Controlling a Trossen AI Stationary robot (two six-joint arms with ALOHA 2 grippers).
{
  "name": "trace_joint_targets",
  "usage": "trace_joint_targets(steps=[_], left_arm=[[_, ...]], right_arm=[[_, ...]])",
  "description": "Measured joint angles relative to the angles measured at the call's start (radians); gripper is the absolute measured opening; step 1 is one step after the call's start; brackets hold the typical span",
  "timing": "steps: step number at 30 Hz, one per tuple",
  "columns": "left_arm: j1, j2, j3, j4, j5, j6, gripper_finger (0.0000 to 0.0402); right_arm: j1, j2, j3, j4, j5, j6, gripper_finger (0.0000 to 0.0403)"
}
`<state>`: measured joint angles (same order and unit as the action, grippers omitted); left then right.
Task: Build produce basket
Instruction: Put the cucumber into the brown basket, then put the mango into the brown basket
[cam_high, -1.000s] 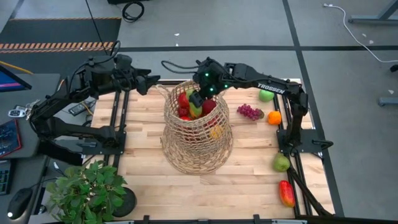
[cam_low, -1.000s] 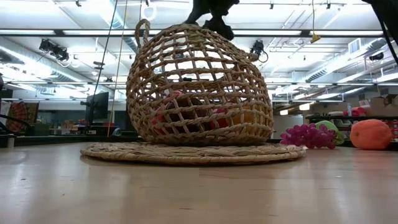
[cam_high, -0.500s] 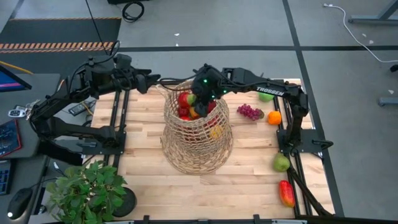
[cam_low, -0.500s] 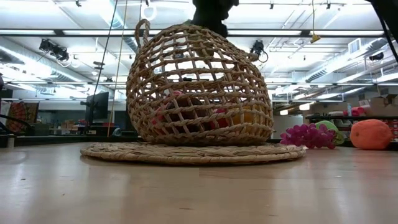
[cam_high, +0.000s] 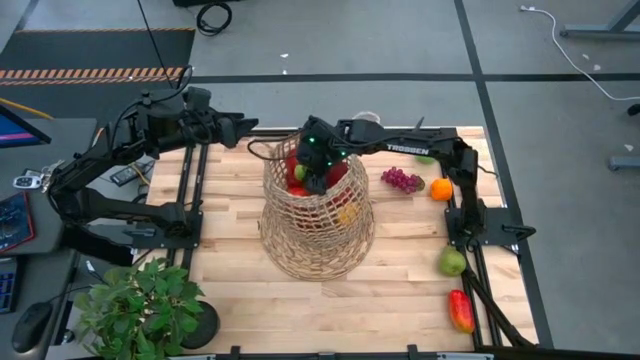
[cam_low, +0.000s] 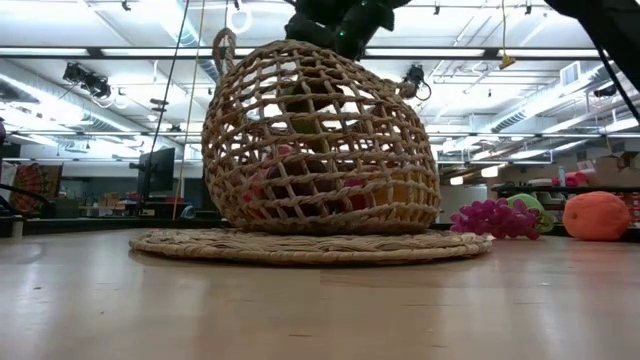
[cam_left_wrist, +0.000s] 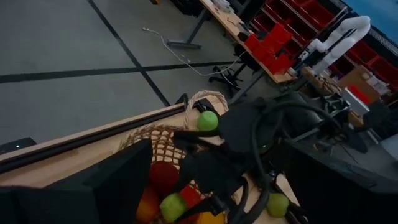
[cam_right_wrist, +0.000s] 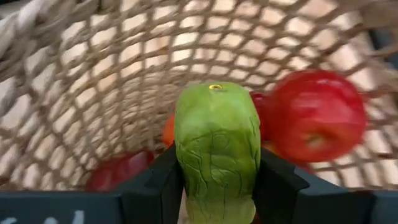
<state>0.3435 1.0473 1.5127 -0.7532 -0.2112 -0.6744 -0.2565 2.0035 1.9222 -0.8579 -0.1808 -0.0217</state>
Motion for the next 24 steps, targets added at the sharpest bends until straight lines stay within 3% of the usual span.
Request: trace_joint_targets(steps=[5, 10, 15, 20, 24], left_arm=[[0.0, 0.0, 0.0, 0.001, -0.001, -0.017, 0.0357], [0.0, 0.0, 0.0, 0.001, -0.001, -0.017, 0.0357], [0.0, 0.0, 0.0, 0.0, -0.001, -0.009, 0.0357], [0.0, 0.0, 0.0, 0.0, -0.002, 0.062, 0.0357], [0.0, 0.0, 0.0, 0.0, -0.001, 0.093, 0.0357]], right_arm=[[0.001, 0.008, 0.0, -0.003, -0.053, -0.012, 0.0199], [-0.005, 0.008, 0.013, -0.014, -0.052, -0.009, 0.0281], [-0.011, 0.001, 0.147, -0.119, -0.025, 0.0, 0.0347], [0.003, -0.068, 0.284, -0.168, -0.024, -0.001, 0.0359], [0.044, -0.145, 0.307, -0.198, -0.18, 0.006, 0.0351]])
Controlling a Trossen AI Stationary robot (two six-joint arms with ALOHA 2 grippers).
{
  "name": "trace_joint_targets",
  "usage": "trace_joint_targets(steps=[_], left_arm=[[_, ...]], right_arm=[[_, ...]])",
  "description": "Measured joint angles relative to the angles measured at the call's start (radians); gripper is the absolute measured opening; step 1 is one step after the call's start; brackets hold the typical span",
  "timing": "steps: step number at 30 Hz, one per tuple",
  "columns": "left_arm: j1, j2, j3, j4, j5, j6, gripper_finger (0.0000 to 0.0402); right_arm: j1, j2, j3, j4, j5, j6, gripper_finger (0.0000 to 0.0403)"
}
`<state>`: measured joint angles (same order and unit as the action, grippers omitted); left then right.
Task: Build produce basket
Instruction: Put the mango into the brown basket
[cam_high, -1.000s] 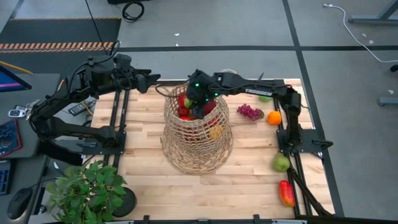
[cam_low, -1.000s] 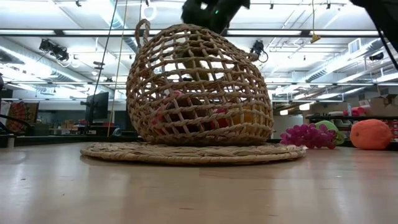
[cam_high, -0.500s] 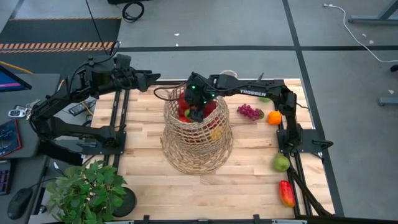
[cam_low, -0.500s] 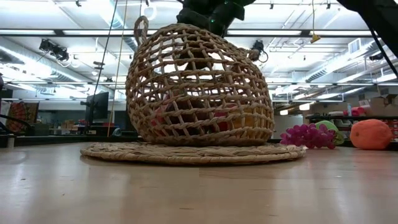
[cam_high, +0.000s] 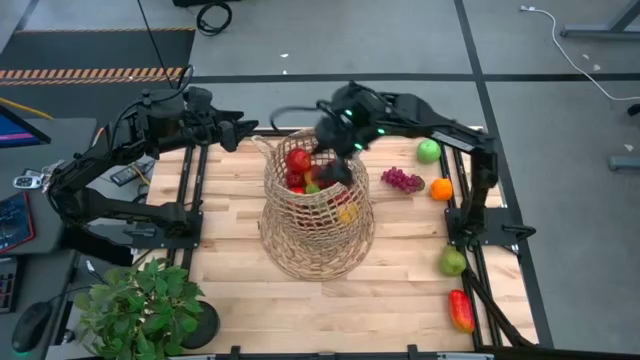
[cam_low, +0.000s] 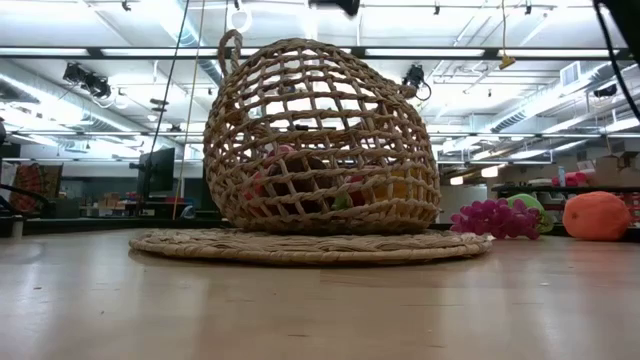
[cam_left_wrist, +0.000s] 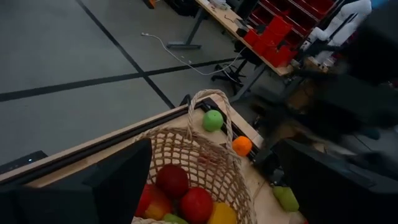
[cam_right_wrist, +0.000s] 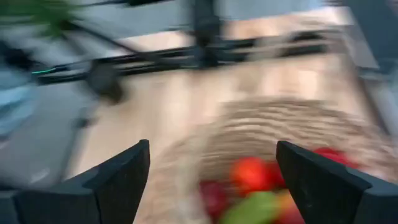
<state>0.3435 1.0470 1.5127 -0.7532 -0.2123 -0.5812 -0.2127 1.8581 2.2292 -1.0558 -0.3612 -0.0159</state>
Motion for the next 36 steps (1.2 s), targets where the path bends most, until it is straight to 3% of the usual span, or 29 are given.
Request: trace_joint_targets(steps=[3, 9, 18, 23, 28, 33, 36], left_arm=[[0.0, 0.0, 0.0, 0.0, 0.0, 0.005, 0.0357], [0.0, 0.0, 0.0, 0.0, 0.0, 0.088, 0.0357], [0.0, 0.0, 0.0, 0.002, 0.0, 0.216, 0.0357], [0.0, 0.0, 0.0, 0.001, 0.0, 0.234, 0.0357], [0.0, 0.0, 0.0, 0.001, 0.0, 0.237, 0.0357], [0.0, 0.0, 0.0, 0.001, 0.0, 0.237, 0.0357], [0.0, 0.0, 0.0, 0.001, 0.0, 0.237, 0.0357]], right_arm=[[0.068, -0.046, 0.0, -0.125, -0.084, -0.079, 0.0348], [0.186, -0.066, -0.002, -0.498, 0.028, -0.142, 0.0348], [0.282, -0.148, -0.248, -0.504, 0.024, 0.13, 0.0348], [0.372, -0.265, -0.553, -0.397, -0.006, 0.383, 0.0348], [0.47, -0.403, -0.88, -0.19, -0.055, 0.746, 0.0348], [0.572, -0.505, -1.139, -0.067, -0.087, 1.107, 0.0348], [0.623, -0.534, -1.258, -0.052, -0.168, 1.335, 0.0348]])
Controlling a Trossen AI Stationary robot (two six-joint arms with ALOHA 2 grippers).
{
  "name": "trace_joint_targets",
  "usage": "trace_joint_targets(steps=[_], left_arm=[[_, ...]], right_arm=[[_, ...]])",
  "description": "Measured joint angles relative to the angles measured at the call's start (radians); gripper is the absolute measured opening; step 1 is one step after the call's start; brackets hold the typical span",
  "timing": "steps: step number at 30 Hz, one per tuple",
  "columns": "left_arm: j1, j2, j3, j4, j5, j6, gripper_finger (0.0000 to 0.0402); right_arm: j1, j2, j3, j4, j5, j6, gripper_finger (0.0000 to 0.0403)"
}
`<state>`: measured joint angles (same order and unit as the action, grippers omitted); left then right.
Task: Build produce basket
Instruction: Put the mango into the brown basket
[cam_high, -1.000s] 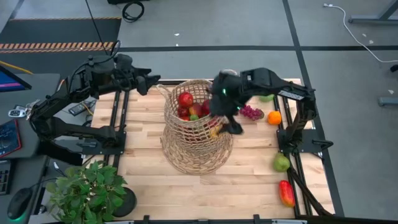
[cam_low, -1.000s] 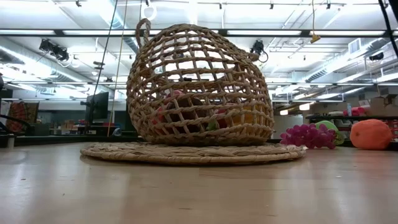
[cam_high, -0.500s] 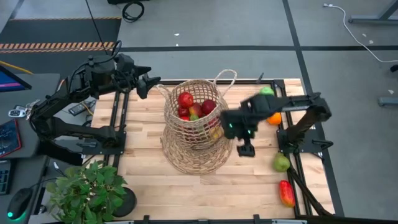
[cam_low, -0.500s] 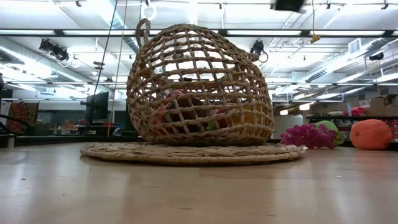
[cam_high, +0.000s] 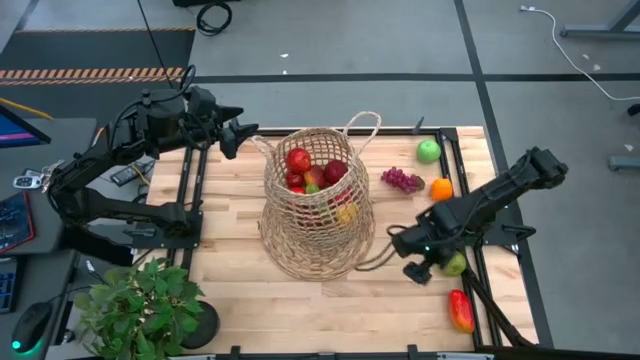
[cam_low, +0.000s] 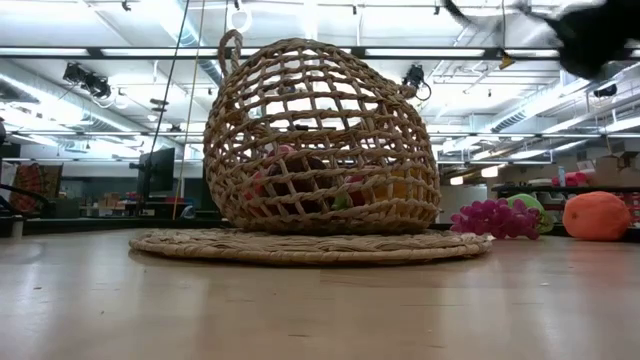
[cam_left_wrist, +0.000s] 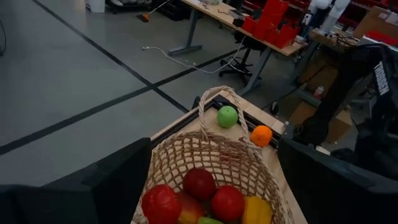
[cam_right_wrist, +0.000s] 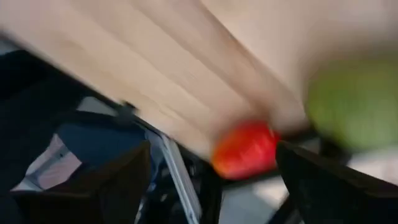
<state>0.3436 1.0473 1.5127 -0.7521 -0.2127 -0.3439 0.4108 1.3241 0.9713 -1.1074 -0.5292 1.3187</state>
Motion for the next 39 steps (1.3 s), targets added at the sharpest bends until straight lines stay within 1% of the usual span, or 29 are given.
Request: trace_joint_targets(steps=[3, 7, 13, 18, 23, 25, 27, 32, 39], left_arm=[[0.0, 0.0, 0.0, 0.0, 0.0, 0.0, 0.0357], [0.0, 0.0, 0.0, 0.0, 0.0, 0.0, 0.0357], [0.0, 0.0, 0.0, 0.0, 0.0, 0.0, 0.0357], [0.0, 0.0, 0.0, -0.001, 0.0, 0.0, 0.0357], [0.0, 0.0, 0.0, 0.0, 0.0, 0.0, 0.0357], [0.0, 0.0, 0.0, 0.0, 0.0, 0.024, 0.0357], [0.0, 0.0, 0.0, -0.001, 0.0, 0.065, 0.0357], [0.0, 0.0, 0.0, 0.0, 0.0, 0.07, 0.0357], [0.0, 0.0, 0.0, 0.0, 0.0, 0.07, 0.0357]], right_arm=[[0.056, -0.004, -0.085, 0.022, -0.077, 0.117, 0.035], [0.125, -0.002, -0.155, 0.143, -0.124, 0.203, 0.0358], [0.195, -0.001, -0.236, 0.338, -0.135, 0.389, 0.0363], [0.262, -0.001, -0.27, 0.359, -0.136, 0.509, 0.0363], [0.308, -0.001, -0.29, 0.384, -0.133, 0.539, 0.036], [0.319, -0.001, -0.297, 0.397, -0.132, 0.546, 0.0359], [0.326, -0.001, -0.304, 0.404, -0.12, 0.555, 0.0359], [0.335, 0.0, -0.315, 0.405, -0.083, 0.557, 0.0358], [0.334, 0.001, -0.34, 0.443, -0.075, 0.475, 0.0358]])
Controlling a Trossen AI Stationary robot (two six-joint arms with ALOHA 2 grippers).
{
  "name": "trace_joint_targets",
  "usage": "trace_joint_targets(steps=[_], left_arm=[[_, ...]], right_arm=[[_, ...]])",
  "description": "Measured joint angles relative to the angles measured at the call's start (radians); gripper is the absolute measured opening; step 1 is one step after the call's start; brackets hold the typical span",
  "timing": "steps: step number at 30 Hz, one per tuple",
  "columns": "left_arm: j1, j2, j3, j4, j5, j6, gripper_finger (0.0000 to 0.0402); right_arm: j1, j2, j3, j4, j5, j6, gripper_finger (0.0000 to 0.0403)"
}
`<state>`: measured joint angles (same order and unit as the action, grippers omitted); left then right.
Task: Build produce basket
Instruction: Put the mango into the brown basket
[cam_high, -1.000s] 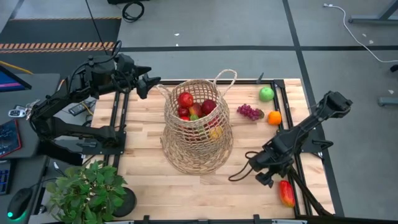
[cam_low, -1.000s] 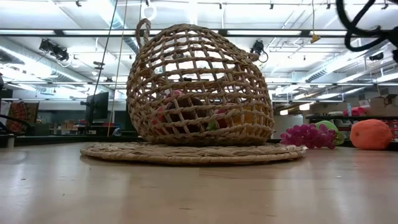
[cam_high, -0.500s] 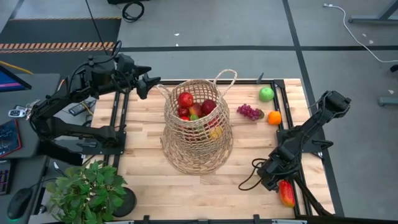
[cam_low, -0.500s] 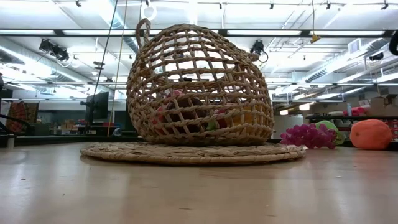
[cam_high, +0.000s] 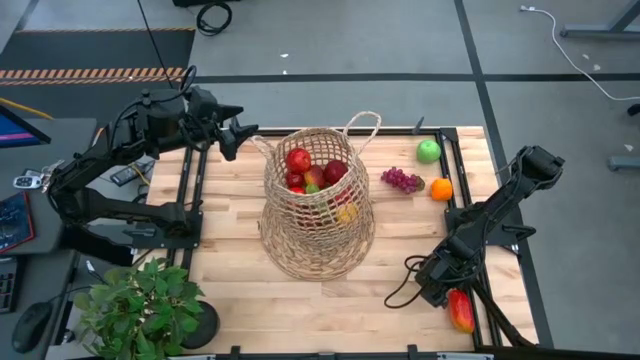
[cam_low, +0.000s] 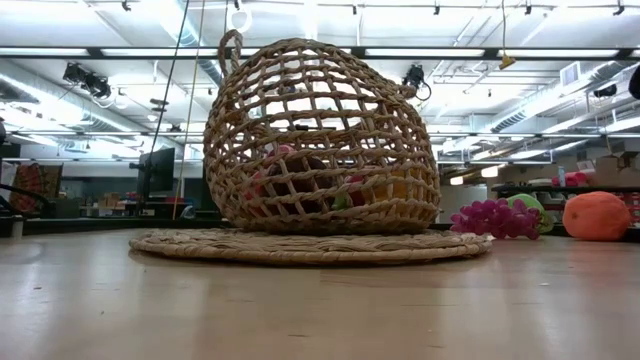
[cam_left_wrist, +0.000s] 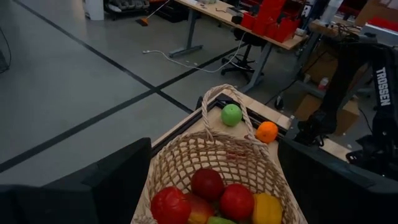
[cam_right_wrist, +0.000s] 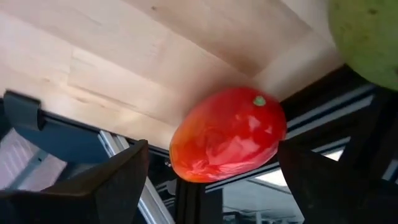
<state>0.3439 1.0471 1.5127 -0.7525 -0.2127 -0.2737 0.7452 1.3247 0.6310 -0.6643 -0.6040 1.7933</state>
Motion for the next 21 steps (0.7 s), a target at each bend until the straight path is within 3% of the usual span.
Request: trace_joint_targets(steps=[7, 10, 15, 21], left_arm=[[0.0, 0.0, 0.0, 0.0, 0.0, 0.0, 0.0357], [0.0, 0.0, 0.0, 0.0, 0.0, 0.0, 0.0357], [0.0, 0.0, 0.0, 0.0, 0.0, 0.0, 0.0357], [0.0, 0.0, 0.0, 0.0, 0.0, 0.01, 0.0357]], right_arm=[[0.001, 0.0, -0.001, 0.06, 0.07, -0.183, 0.0358], [-0.021, 0.0, -0.001, 0.194, 0.081, -0.233, 0.0358], [-0.061, -0.004, 0.001, 0.479, 0.186, -0.254, 0.0357], [-0.046, 0.0, 0.066, 0.293, 0.157, -0.147, 0.0348]])
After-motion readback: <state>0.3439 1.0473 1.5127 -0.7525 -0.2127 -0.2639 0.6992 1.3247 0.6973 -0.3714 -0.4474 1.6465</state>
